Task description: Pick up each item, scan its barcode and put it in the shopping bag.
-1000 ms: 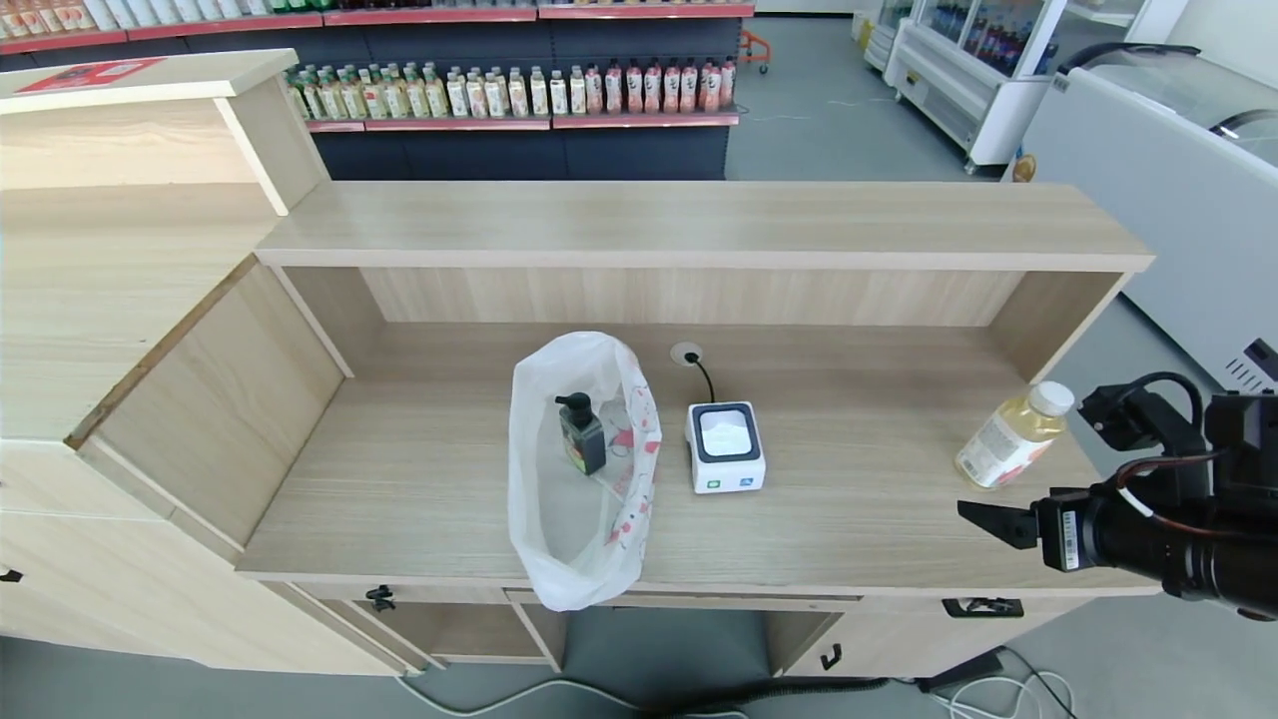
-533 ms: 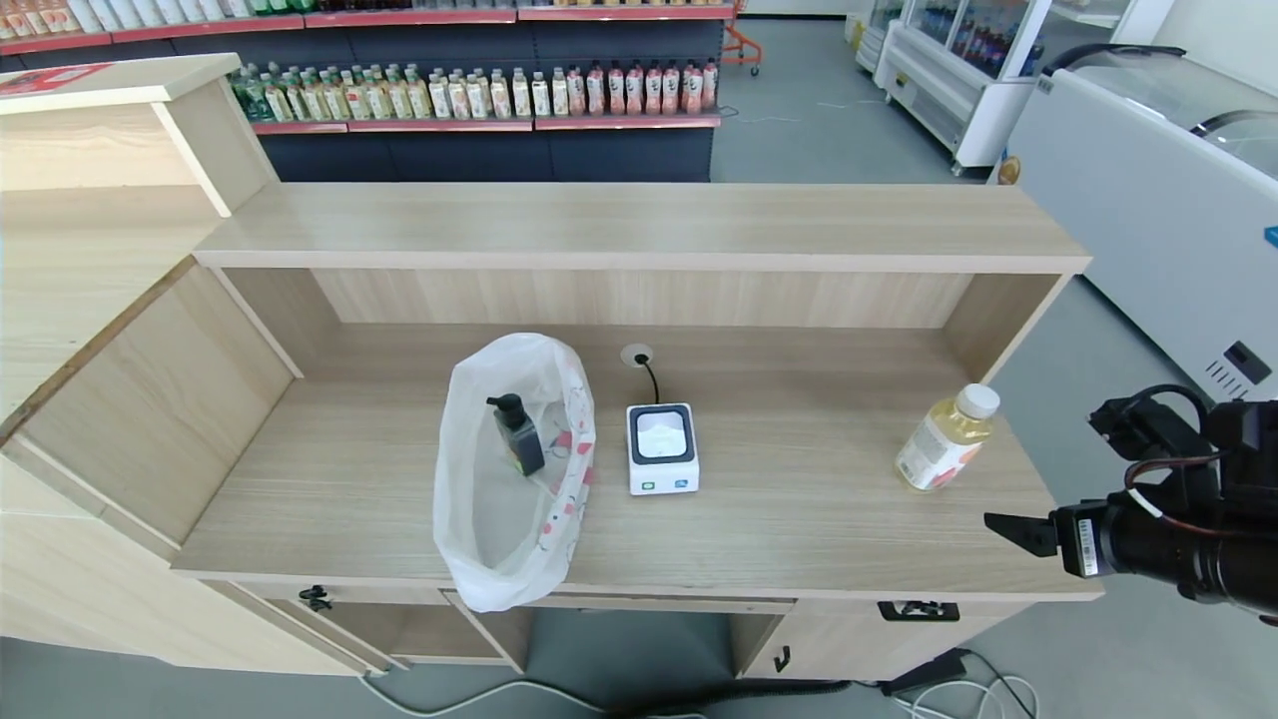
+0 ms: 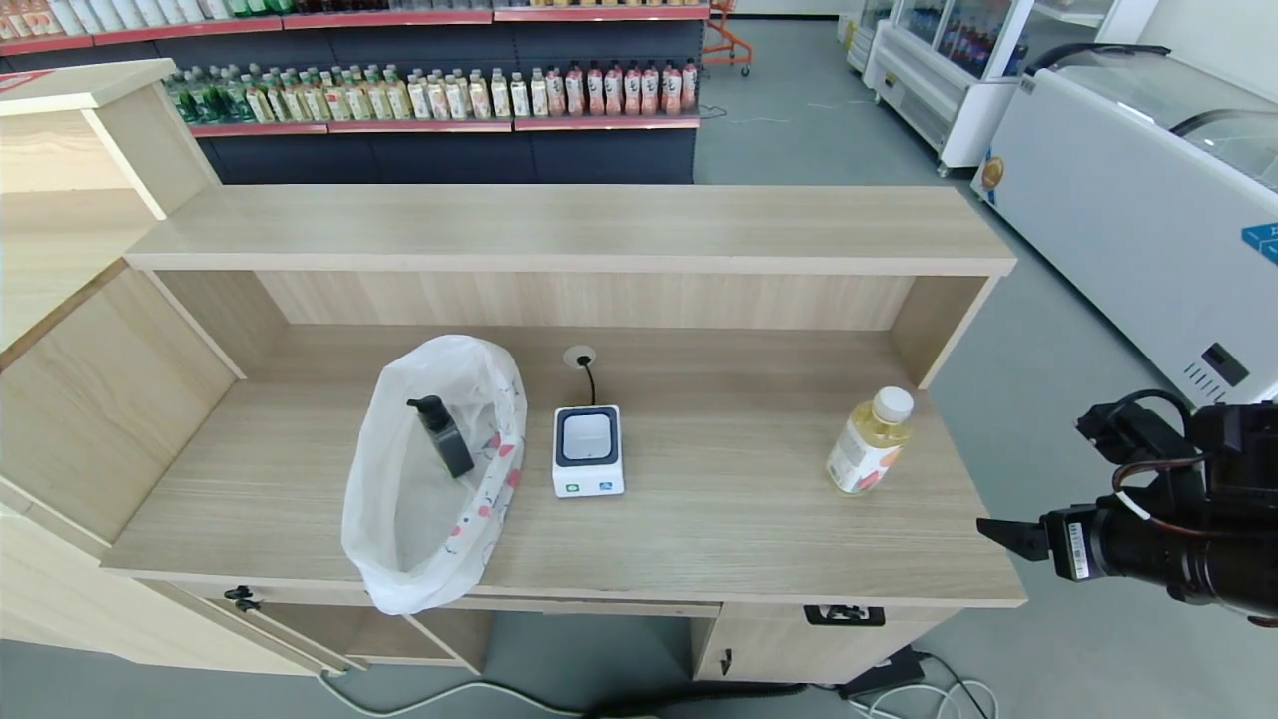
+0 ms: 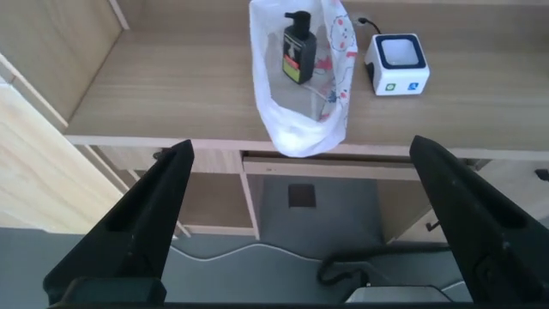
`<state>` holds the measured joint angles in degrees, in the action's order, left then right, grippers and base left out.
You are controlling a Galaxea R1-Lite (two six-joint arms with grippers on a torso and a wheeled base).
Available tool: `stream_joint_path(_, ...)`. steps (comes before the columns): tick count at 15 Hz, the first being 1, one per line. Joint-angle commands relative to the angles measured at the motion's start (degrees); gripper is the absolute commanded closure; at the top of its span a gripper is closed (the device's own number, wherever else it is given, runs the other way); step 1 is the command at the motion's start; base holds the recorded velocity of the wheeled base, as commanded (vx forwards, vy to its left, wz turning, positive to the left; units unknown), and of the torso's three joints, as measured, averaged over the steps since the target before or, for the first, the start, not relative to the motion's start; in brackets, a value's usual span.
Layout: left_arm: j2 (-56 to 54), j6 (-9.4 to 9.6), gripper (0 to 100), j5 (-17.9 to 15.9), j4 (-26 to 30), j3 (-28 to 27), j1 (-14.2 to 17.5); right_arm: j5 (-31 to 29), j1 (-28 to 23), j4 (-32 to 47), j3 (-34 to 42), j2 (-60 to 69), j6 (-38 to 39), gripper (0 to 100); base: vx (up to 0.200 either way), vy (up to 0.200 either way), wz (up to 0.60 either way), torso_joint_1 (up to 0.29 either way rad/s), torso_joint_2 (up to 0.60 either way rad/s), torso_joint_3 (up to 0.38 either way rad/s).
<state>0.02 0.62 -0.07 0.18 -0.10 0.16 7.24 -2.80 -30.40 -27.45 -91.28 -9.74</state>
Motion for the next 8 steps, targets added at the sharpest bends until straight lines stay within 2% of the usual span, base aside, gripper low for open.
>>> stream_joint_path(1,-0.02,-0.01,0,-0.01,-0.01,0.01,0.02,0.67,0.08,-0.01,0.21,-0.3,-0.02,0,0.0,-0.2,0.0,0.002,0.0,0.007)
stream_joint_path(5,-0.02,-0.01,0,-0.01,-0.01,0.01,0.02,3.22,1.4,-0.01,0.3,-0.47,0.07,0,0.0,-0.2,0.0,0.002,0.01,0.002)
stream_joint_path(8,-0.02,-0.36,0,0.07,-0.01,0.01,0.02,6.29,3.77,-0.62,0.3,-2.41,1.13,0,0.0,0.0,0.0,0.0,0.0,0.0)
